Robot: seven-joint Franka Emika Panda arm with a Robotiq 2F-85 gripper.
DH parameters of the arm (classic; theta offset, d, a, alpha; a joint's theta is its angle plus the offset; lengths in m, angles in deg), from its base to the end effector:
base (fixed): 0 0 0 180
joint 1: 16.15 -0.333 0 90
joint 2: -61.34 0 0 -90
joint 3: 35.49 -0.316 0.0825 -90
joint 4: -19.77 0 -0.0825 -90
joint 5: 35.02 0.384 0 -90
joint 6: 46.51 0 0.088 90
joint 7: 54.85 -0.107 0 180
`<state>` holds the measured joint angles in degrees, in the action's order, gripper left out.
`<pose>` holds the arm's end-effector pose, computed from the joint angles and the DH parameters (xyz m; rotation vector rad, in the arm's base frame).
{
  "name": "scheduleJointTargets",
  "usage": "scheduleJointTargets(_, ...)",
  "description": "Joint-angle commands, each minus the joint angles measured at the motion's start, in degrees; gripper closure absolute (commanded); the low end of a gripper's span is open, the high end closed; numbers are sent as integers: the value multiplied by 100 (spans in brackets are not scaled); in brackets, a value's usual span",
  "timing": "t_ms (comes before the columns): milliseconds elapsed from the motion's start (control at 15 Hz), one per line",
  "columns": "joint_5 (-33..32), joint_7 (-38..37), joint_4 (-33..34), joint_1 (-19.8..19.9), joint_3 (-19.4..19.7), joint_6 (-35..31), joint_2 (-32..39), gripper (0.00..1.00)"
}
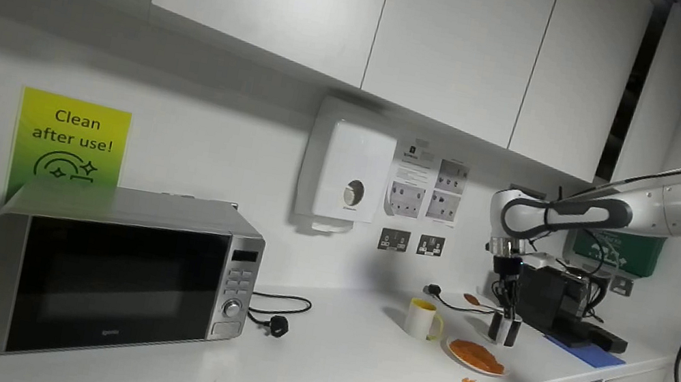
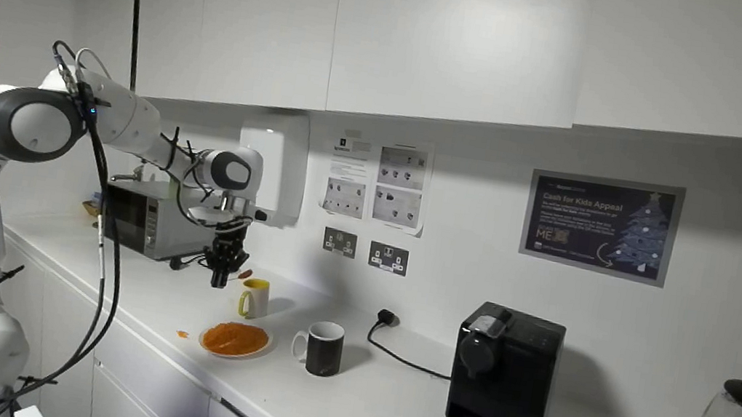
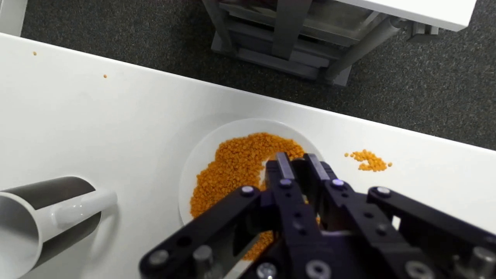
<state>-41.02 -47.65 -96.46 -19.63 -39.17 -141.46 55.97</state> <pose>0.4936 0.0523 0.4691 2.9765 0.4091 -0.4204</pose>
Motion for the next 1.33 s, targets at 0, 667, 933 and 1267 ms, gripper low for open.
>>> scheduleJointTargets(0,24,-168,381,-49,-33,268,203,97)
scheduleJointTargets(667,127,-135,816,-40,-26,672,510,97)
scheduleJointTargets(933,198,-98,993,-33,-20,886,597,97)
scheduleJointTargets(1267,394,-90,1180,-31,-19,1059,672,97)
